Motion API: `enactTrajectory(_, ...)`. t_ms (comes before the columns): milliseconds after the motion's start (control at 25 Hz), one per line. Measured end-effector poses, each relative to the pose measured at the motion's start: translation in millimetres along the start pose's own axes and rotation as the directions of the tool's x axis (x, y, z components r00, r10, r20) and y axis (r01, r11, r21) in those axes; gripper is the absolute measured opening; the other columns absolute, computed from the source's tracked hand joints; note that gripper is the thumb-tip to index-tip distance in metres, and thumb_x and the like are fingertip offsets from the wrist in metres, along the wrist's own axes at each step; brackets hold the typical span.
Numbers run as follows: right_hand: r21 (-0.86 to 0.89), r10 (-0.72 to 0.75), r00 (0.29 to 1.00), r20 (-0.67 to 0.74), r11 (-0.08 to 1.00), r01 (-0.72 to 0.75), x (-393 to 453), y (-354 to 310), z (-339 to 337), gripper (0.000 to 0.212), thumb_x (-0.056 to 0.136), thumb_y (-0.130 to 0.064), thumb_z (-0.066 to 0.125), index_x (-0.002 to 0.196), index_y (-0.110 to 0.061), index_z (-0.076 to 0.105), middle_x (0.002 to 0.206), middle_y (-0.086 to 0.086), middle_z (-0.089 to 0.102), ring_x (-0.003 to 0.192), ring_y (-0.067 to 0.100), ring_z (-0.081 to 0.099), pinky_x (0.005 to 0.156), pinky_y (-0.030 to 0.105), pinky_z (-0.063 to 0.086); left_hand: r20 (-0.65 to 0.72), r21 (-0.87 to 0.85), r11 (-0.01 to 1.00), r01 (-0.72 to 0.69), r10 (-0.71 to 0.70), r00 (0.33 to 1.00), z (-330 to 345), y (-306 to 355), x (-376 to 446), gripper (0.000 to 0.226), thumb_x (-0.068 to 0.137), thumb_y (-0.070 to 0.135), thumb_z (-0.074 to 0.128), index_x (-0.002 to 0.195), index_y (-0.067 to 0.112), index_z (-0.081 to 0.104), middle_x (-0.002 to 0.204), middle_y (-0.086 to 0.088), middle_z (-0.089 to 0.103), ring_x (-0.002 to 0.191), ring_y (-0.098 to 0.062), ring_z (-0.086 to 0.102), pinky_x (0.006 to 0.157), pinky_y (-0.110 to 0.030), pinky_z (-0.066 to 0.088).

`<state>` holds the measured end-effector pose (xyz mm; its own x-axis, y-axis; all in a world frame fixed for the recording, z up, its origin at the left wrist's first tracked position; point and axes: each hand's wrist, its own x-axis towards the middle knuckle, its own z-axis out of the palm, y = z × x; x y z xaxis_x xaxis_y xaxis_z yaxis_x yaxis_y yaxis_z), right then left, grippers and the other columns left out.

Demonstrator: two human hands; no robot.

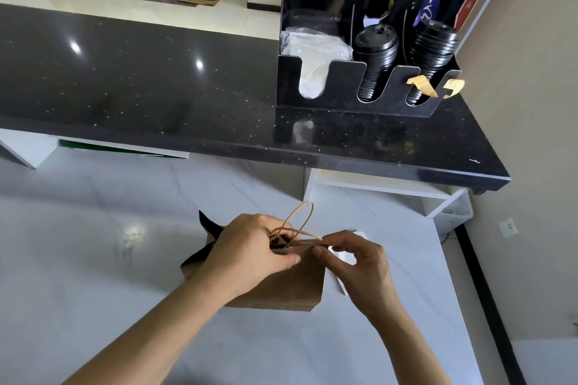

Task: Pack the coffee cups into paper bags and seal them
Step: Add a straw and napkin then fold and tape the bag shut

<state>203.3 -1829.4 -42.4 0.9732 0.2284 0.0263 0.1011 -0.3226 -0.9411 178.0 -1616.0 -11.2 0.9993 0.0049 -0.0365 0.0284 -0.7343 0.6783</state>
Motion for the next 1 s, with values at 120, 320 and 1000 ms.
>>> enactTrajectory(120, -0.023, 0.005, 1.0, 0.018, 1.0, -0.005, -1, -1, -3, 0.016, 0.085, -0.013, 0.082, 0.08, -0.027, 0.077, 0.081, -0.019, 0.074, 0.09, 0.002, 0.067, 0.079, 0.009, 0.043, -0.038, 0.119, 0.991, -0.067, 0.072, 0.997, 7, 2, 1, 0.019, 0.079, 0.046, 0.077, 0.089, 0.03, 0.076, 0.083, 0.01, 0.069, 0.082, -0.011, 0.057, 0.077, -0.033, 0.045)
enactTrajectory(320, -0.102, -0.028, 0.999, 0.031, 0.994, 0.031, 15, -16, -15, 0.008, 0.092, -0.024, 0.075, 0.09, -0.031, 0.078, 0.094, -0.022, 0.075, 0.098, 0.003, 0.067, 0.084, 0.011, 0.046, -0.081, 0.078, 0.995, -0.057, 0.064, 0.995, 5, -1, 5, 0.008, 0.078, 0.039, 0.083, 0.083, 0.036, 0.078, 0.081, 0.019, 0.07, 0.081, -0.007, 0.057, 0.073, -0.022, 0.039)
enactTrajectory(1000, -0.413, -0.296, 0.706, -0.644, 0.911, 0.005, 194, -63, -88, 0.016, 0.096, -0.023, 0.067, 0.11, -0.02, 0.061, 0.115, -0.003, 0.057, 0.075, 0.006, 0.06, 0.068, 0.007, 0.037, -0.085, 0.014, 0.997, -0.074, 0.075, 0.994, 6, -2, 34, 0.012, 0.076, 0.036, 0.088, 0.076, 0.042, 0.078, 0.088, 0.041, 0.063, 0.082, -0.002, 0.055, 0.079, -0.019, 0.035)
